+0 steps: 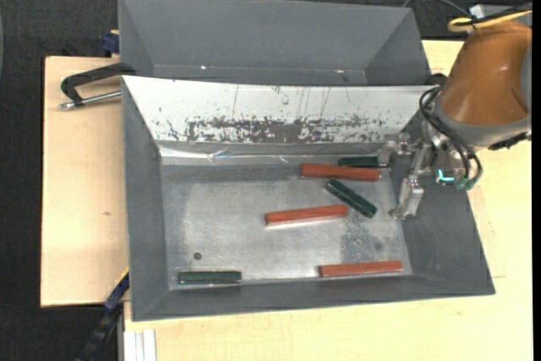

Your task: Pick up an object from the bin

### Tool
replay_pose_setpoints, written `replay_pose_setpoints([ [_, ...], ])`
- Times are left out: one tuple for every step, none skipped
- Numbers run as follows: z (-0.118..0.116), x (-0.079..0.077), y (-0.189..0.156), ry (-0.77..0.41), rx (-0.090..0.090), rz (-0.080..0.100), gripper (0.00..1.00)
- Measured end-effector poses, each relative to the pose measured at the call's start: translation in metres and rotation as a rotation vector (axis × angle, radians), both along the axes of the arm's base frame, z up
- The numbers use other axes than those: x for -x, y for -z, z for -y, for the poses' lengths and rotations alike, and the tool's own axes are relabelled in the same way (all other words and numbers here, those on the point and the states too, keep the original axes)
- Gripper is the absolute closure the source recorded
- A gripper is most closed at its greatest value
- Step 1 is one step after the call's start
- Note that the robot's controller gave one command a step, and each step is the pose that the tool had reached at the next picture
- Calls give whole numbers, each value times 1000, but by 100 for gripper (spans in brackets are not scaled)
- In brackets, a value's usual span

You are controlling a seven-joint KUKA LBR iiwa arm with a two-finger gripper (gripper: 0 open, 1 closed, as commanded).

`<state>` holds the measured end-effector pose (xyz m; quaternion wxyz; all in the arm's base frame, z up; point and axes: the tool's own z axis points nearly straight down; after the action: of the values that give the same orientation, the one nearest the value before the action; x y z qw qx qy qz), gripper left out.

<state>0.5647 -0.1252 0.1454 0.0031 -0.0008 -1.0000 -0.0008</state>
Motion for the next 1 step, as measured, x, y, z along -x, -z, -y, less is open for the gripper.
replay_pose_setpoints([
  [0,-2,-4,-2,1,8,0],
])
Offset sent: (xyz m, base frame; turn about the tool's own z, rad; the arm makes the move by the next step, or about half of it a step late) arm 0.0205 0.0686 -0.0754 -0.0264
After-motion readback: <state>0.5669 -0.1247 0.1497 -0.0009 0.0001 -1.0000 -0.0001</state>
